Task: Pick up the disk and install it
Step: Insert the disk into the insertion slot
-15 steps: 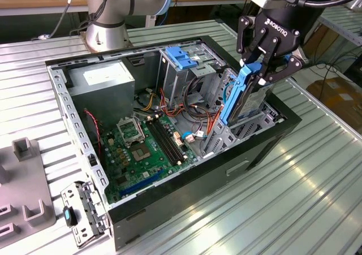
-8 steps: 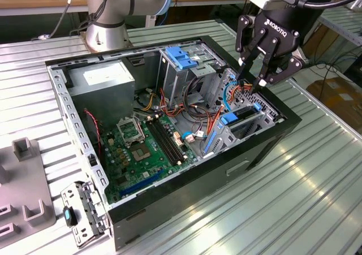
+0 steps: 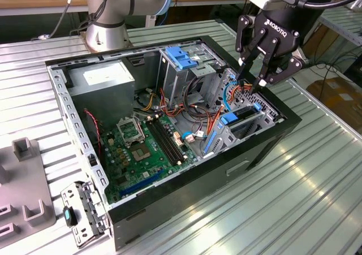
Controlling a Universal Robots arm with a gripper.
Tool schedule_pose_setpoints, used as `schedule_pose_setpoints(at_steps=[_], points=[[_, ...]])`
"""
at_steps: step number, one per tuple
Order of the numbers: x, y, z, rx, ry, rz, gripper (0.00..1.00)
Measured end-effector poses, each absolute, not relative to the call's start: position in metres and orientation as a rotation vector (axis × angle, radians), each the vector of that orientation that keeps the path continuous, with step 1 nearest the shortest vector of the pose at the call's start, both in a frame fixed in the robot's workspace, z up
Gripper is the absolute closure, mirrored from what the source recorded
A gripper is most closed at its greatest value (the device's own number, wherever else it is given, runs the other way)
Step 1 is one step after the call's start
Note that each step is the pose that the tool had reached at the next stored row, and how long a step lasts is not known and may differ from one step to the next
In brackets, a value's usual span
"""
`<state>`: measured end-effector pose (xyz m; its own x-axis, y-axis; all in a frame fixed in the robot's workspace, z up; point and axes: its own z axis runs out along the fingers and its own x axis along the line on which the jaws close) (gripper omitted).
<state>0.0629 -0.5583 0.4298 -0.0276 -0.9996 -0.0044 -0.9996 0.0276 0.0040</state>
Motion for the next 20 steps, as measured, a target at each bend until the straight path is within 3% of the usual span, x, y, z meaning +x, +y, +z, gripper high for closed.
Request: schedule_pose_setpoints(at_steps=[3, 5, 6, 8, 20], points=[[0.066, -0.558, 0.427, -2.19, 2.251, 0.01, 0.64], [0.071, -0.558, 0.424, -2.19, 2.252, 0.01, 0.76], [0.073, -0.558, 0.422, -2.19, 2.251, 0.01, 0.76], [0.077, -0.558, 0.417, -2.19, 2.251, 0.01, 0.88], [0.097, -0.559, 0.39, -2.19, 2.251, 0.01, 0.88]])
